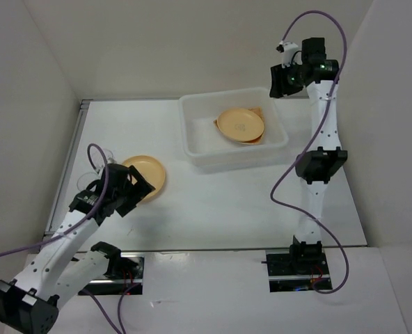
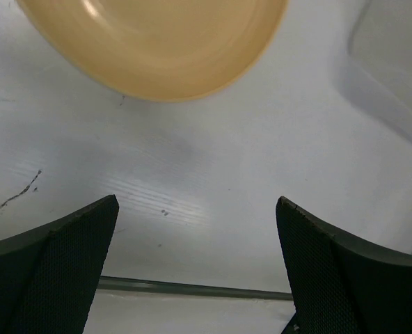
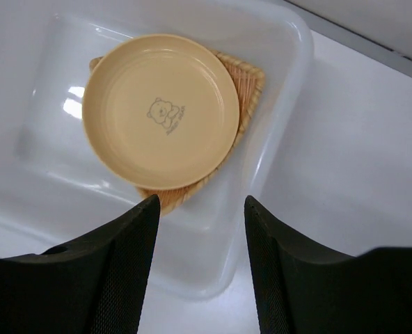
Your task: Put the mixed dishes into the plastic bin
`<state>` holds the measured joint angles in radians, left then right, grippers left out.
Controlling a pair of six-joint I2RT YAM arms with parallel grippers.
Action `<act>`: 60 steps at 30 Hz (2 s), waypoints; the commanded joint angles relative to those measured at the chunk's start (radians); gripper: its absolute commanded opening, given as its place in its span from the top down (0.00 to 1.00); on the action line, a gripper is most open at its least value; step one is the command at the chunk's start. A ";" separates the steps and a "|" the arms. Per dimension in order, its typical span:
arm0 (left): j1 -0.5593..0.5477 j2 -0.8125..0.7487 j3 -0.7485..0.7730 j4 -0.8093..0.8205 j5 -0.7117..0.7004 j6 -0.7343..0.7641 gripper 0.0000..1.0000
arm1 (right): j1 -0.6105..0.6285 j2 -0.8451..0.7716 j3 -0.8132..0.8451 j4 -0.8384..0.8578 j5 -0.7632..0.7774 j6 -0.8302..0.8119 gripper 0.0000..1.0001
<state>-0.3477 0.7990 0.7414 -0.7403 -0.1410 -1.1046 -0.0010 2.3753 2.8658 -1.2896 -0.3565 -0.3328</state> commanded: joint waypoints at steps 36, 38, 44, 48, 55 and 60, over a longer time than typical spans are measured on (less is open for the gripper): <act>0.260 0.520 -0.168 0.400 -0.017 -0.380 0.78 | -0.166 -1.005 -1.597 0.549 0.182 0.144 0.41; 0.260 0.534 -0.158 0.389 -0.017 -0.380 0.91 | -0.166 -1.005 -1.625 0.549 0.182 0.144 0.41; 0.260 0.513 -0.116 0.270 -0.006 -0.403 1.00 | -0.191 -1.005 -1.695 0.591 0.209 0.144 0.40; 0.260 0.379 -0.010 0.246 -0.028 -0.403 1.00 | -0.235 -1.005 -1.758 0.610 0.231 0.175 0.40; 0.250 0.492 0.453 0.269 -0.049 -0.232 1.00 | -0.260 -0.983 -1.728 0.569 0.250 0.189 0.36; 0.190 0.870 1.013 0.225 0.145 0.049 1.00 | -0.260 -0.982 -1.750 0.559 0.359 0.175 0.36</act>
<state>-0.1150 1.4811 1.5154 -0.5026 -0.1181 -1.2617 -0.2581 1.4014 1.1015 -0.7460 -0.0879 -0.1665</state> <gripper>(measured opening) 0.019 0.634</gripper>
